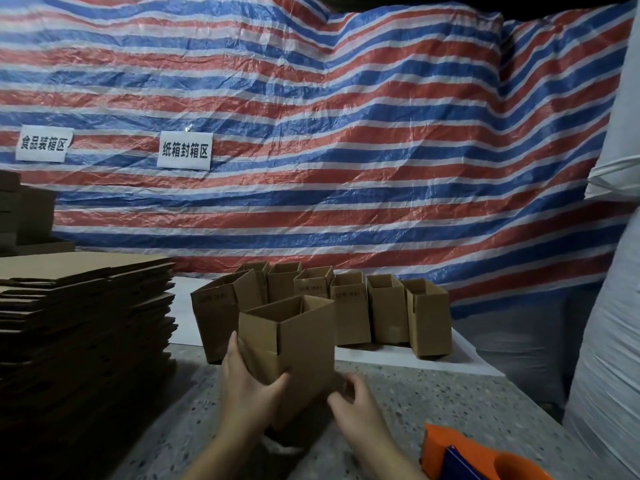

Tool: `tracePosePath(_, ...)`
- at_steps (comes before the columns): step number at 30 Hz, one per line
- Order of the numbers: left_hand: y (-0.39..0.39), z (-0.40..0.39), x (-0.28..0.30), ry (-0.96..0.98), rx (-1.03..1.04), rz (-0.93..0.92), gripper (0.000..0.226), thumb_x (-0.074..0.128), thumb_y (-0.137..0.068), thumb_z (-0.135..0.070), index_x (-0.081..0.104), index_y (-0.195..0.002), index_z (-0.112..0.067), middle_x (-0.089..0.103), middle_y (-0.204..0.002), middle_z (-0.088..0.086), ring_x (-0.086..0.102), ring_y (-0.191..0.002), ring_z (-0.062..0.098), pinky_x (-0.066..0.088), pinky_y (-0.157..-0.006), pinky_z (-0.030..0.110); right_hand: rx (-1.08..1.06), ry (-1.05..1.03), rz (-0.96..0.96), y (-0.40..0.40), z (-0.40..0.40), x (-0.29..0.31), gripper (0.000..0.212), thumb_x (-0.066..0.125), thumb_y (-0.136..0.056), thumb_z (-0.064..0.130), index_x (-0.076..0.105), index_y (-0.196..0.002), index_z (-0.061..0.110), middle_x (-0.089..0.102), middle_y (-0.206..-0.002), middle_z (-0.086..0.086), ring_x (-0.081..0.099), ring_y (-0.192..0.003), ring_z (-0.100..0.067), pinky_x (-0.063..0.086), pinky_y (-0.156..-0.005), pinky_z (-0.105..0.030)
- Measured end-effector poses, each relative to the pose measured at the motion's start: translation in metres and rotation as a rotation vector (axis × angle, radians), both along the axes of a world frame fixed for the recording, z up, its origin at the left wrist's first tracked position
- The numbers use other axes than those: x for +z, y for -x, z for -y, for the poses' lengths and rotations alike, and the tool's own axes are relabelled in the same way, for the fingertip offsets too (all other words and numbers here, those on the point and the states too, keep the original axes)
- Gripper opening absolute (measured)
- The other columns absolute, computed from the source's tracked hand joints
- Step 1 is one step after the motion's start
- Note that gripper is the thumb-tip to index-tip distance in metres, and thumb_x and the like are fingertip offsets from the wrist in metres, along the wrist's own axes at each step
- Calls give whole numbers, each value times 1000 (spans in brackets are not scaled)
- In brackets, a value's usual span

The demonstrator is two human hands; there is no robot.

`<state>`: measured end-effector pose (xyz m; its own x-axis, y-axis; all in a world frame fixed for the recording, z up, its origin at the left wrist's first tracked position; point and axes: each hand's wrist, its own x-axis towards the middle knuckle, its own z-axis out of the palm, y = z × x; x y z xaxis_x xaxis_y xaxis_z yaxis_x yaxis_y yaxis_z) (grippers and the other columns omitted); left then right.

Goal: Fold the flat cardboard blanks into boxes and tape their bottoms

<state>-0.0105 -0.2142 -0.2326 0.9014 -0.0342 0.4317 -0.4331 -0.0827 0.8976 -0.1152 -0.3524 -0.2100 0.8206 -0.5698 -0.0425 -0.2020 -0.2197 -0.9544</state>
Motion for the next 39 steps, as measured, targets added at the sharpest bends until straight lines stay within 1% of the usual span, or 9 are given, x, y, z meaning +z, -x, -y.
tracePosePath(4, -39, 28, 0, 3, 155, -6, 120, 90, -66, -27, 9, -154, -35, 23, -155, 3, 33, -139, 27, 38, -108, 57, 24, 83, -28, -9, -2, -5, 58, 62, -96, 21, 38, -149, 29, 47, -146, 3, 49, -125, -13, 43, -94, -27)
tracePosePath(8, -70, 56, -1, 5, 291, -29, 117, 90, -66, -32, 10, -152, -34, 22, -155, 6, 30, -140, 30, 39, -106, 56, 57, 130, -28, -17, 0, -4, 56, 61, -97, 21, 39, -148, 29, 49, -141, 6, 49, -118, -9, 40, -87, -21)
tracePosePath(10, -82, 68, -3, -18, 318, -18, 117, 89, -67, -33, 9, -152, -33, 20, -155, 6, 28, -140, 31, 40, -104, 56, 71, 143, -14, -22, 2, -5, 52, 60, -97, 22, 42, -145, 29, 50, -135, 7, 51, -116, -8, 40, -80, -18)
tracePosePath(14, -100, 85, -7, -41, 370, -4, 114, 87, -69, -31, 9, -151, -33, 20, -154, 7, 27, -140, 34, 42, -102, 56, 90, 156, -9, -33, 2, -7, 48, 60, -97, 23, 46, -143, 27, 53, -128, 8, 52, -113, -7, 40, -77, -15)
tracePosePath(18, -109, 94, -12, -107, 392, 27, 111, 86, -71, -34, 9, -151, -32, 19, -155, 10, 25, -141, 36, 43, -104, 56, 109, 168, -11, -43, 1, -9, 46, 59, -98, 23, 46, -142, 28, 53, -127, 8, 53, -109, -3, 36, -66, -7)
tracePosePath(24, -119, 100, -20, -156, 414, 25, 114, 85, -70, -39, 6, -152, -32, 18, -156, 12, 23, -143, 37, 42, -104, 58, 142, 187, -13, -55, 4, -14, 42, 58, -98, 22, 48, -139, 27, 54, -117, 12, 52, -97, 3, 35, -62, -5)
tracePosePath(30, -129, 94, -17, -184, 427, -1, 116, 82, -71, -49, 3, -153, -27, 19, -156, 17, 23, -143, 39, 34, -110, 57, 141, 180, -40, -62, 2, -18, 25, 58, -95, 25, 52, -118, 35, 55, -103, 15, 55, -87, 3, 36, -59, -7)
tracePosePath(34, -129, 91, -14, -195, 409, -46, 119, 79, -69, -59, 1, -153, -27, 17, -158, 19, 23, -144, 40, 28, -114, 56, 134, 167, -54, -65, 5, -20, 21, 56, -95, 27, 51, -113, 35, 56, -102, 15, 55, -87, 1, 38, -59, -8)
tracePosePath(39, -115, 77, -9, -244, 395, -55, 113, 67, -73, -71, 5, -154, -25, 15, -161, 15, 19, -147, 35, 24, -117, 52, 96, 142, -76, -66, 6, -13, 29, 56, -98, 28, 51, -127, 31, 52, -100, 18, 55, -86, 2, 38, -55, -11)
